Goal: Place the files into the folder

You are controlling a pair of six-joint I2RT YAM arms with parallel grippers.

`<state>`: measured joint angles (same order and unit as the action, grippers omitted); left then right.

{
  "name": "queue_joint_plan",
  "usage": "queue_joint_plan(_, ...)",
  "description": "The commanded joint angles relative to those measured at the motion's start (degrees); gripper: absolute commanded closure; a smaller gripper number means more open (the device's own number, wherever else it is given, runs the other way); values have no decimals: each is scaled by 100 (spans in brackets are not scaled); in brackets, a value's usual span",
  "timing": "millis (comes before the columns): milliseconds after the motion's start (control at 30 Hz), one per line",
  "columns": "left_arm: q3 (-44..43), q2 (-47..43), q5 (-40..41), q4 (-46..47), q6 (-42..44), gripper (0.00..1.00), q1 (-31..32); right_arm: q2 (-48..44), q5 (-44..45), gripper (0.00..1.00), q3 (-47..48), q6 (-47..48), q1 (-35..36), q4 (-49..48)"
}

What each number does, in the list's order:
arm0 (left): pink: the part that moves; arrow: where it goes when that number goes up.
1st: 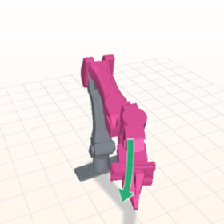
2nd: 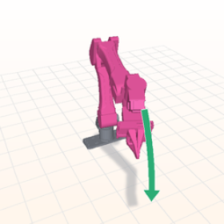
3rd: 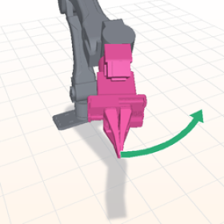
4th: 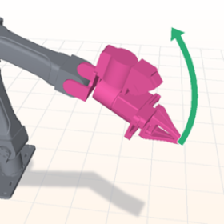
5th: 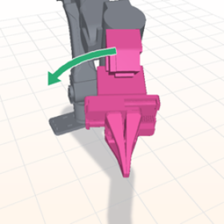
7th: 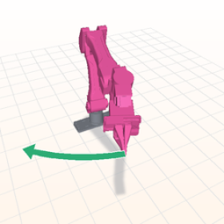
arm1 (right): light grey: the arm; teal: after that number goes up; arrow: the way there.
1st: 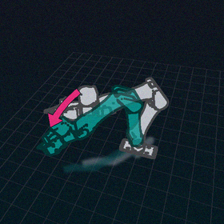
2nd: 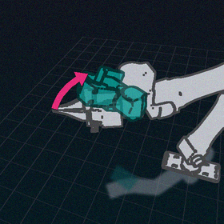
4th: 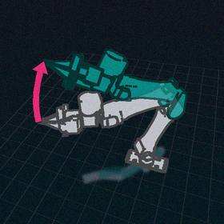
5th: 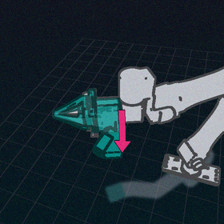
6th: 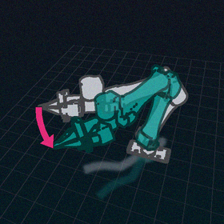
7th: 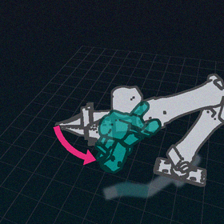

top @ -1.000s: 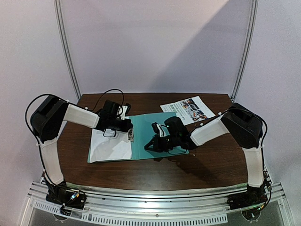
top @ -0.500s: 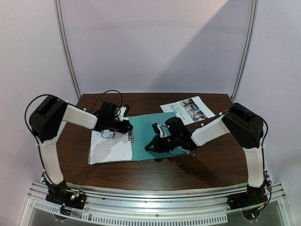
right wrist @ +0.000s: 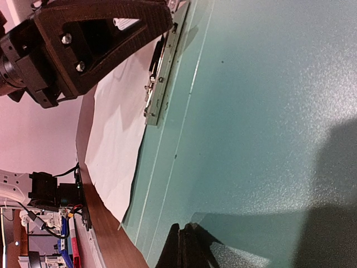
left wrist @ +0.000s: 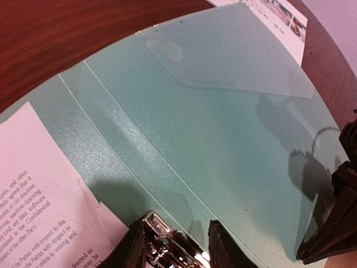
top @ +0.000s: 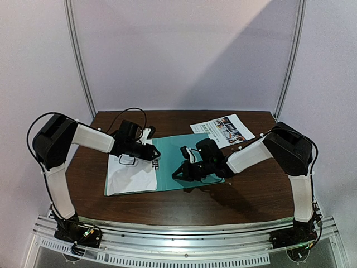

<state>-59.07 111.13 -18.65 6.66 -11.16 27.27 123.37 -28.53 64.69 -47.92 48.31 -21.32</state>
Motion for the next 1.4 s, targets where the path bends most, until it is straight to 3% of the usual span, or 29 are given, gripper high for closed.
queue_joint_plan(0, 110, -217, 312, -549, 72, 59, 16, 669, 400, 100, -554, 99, -19, 1701)
queue_joint_plan(700, -189, -1640, 878, -1616, 23, 42, -11, 267, 30, 100, -70, 515, -21, 1917)
queue_joint_plan(800, -194, -1876, 1045, -1751, 25, 32, -11, 148, 15, 100, 138, 633, -16, 2091)
queue_joint_plan(833, -180, -1959, 1111, -1789, 14, 26, -11, 102, 8, 100, 220, 667, -16, 2205)
queue_joint_plan(900, -163, -2147, 1224, -1860, 4, 3, -8, 16, 18, 100, 418, 806, -17, 2480)
queue_joint_plan(933, -140, -2239, 1248, -1885, 3, 1, -10, -22, 29, 99, 524, 874, -15, 2598)
queue_joint_plan(1167, -61, -2929, 1506, -2233, 18, 0, -11, -476, 391, 92, 1273, 1394, -29, 3497)
queue_joint_plan(1367, -87, -3454, 1655, -2797, -10, 0, 5, -892, 756, 78, 1652, 1688, -278, 4078)
